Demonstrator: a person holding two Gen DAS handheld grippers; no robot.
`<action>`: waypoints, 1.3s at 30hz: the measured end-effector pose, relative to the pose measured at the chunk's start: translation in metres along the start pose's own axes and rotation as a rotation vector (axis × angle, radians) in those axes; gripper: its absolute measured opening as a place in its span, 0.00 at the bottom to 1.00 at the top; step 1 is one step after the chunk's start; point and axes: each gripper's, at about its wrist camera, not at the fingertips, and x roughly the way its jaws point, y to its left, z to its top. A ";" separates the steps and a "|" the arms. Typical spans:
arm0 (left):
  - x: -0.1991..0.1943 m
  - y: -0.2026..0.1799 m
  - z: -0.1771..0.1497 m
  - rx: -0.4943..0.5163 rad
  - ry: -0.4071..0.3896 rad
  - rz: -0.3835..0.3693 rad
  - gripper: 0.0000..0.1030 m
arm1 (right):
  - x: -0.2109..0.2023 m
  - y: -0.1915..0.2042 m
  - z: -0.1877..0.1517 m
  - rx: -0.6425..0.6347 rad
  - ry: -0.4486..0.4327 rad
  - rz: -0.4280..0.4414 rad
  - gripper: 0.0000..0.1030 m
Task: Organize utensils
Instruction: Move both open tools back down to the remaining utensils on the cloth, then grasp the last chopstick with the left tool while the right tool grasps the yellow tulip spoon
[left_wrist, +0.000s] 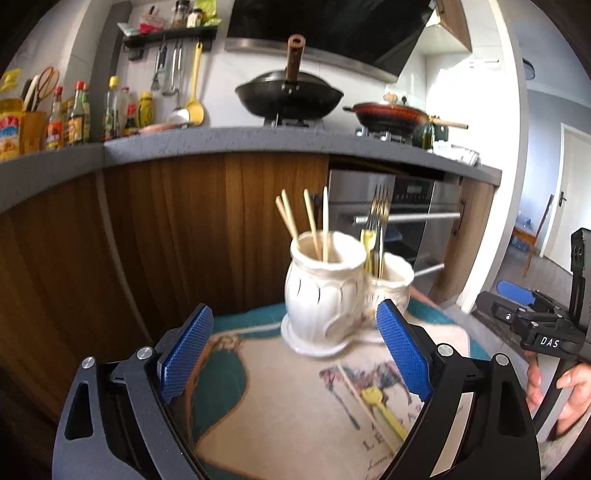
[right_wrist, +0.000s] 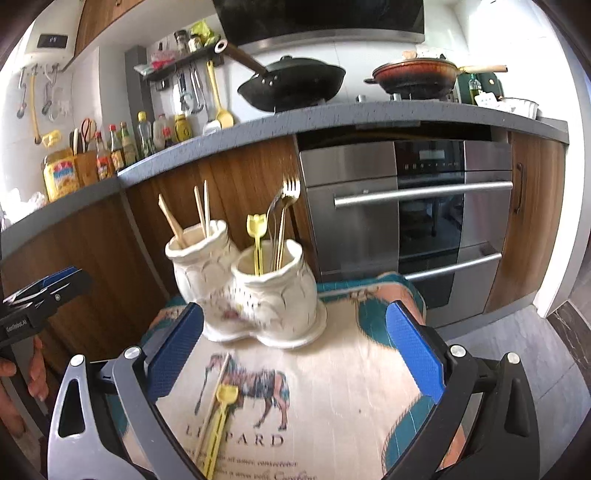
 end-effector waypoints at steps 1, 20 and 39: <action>0.001 0.001 -0.004 -0.003 0.015 0.002 0.87 | 0.000 0.000 -0.002 -0.006 0.008 -0.001 0.95; 0.069 -0.036 -0.089 0.047 0.383 -0.055 0.86 | 0.017 -0.012 -0.058 -0.094 0.190 -0.001 0.95; 0.112 -0.067 -0.099 0.143 0.512 -0.055 0.35 | 0.030 -0.015 -0.065 -0.092 0.226 0.040 0.95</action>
